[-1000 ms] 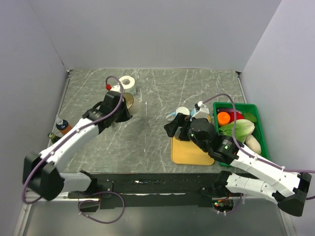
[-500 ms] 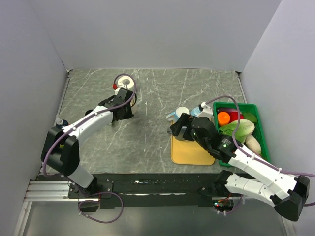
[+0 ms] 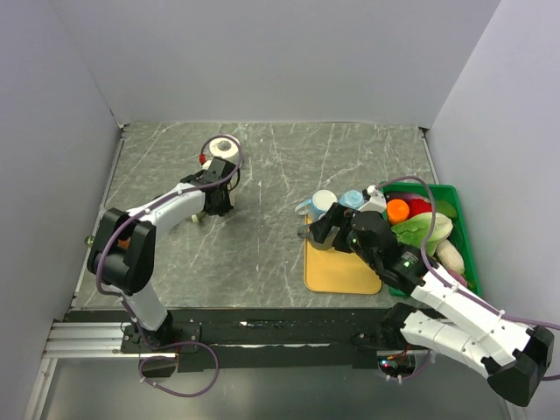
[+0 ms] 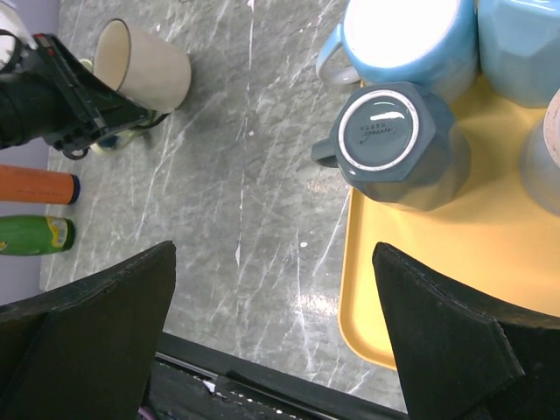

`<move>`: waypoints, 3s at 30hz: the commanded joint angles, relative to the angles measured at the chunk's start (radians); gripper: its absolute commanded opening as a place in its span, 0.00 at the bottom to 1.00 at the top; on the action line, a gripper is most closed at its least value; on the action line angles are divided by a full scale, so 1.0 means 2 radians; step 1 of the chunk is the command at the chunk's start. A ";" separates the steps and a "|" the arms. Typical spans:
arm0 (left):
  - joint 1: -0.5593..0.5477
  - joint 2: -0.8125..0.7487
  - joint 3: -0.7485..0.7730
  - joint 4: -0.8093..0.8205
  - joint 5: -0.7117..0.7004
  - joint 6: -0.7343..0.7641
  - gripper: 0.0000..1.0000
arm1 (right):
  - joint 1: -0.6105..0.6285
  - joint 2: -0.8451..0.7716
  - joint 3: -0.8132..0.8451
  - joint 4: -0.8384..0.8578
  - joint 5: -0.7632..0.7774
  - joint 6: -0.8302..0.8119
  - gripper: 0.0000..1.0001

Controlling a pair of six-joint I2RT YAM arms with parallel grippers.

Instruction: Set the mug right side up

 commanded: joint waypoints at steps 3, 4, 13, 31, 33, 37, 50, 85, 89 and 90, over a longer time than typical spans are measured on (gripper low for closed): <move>0.003 0.004 0.031 0.040 -0.001 0.015 0.01 | -0.008 0.006 0.000 0.013 -0.013 0.000 1.00; 0.003 0.005 0.033 0.038 0.000 0.014 0.01 | -0.008 0.006 0.000 0.012 -0.014 0.000 1.00; 0.002 0.003 0.032 0.030 0.015 0.013 0.54 | -0.013 0.026 0.018 -0.016 -0.014 0.018 1.00; -0.031 -0.182 -0.060 0.137 0.169 0.076 0.99 | -0.013 0.055 0.064 -0.107 0.021 0.049 1.00; -0.042 -0.205 -0.083 0.160 0.213 0.093 0.96 | -0.014 0.059 0.072 -0.128 0.026 0.055 1.00; -0.057 -0.225 -0.108 0.210 0.264 0.116 0.96 | -0.014 0.058 0.079 -0.163 0.032 0.065 1.00; -0.162 -0.218 -0.093 0.231 0.181 0.119 0.96 | -0.034 0.055 0.098 -0.208 0.080 0.081 1.00; -0.182 -0.426 -0.105 0.094 0.053 0.129 0.96 | 0.050 0.397 0.315 -0.360 0.120 0.530 0.93; -0.182 -0.442 -0.120 0.102 0.062 0.133 0.96 | 0.049 0.448 0.362 -0.398 0.115 0.577 0.91; -0.182 -0.448 -0.121 0.104 0.058 0.132 0.96 | 0.049 0.462 0.369 -0.415 0.111 0.597 0.90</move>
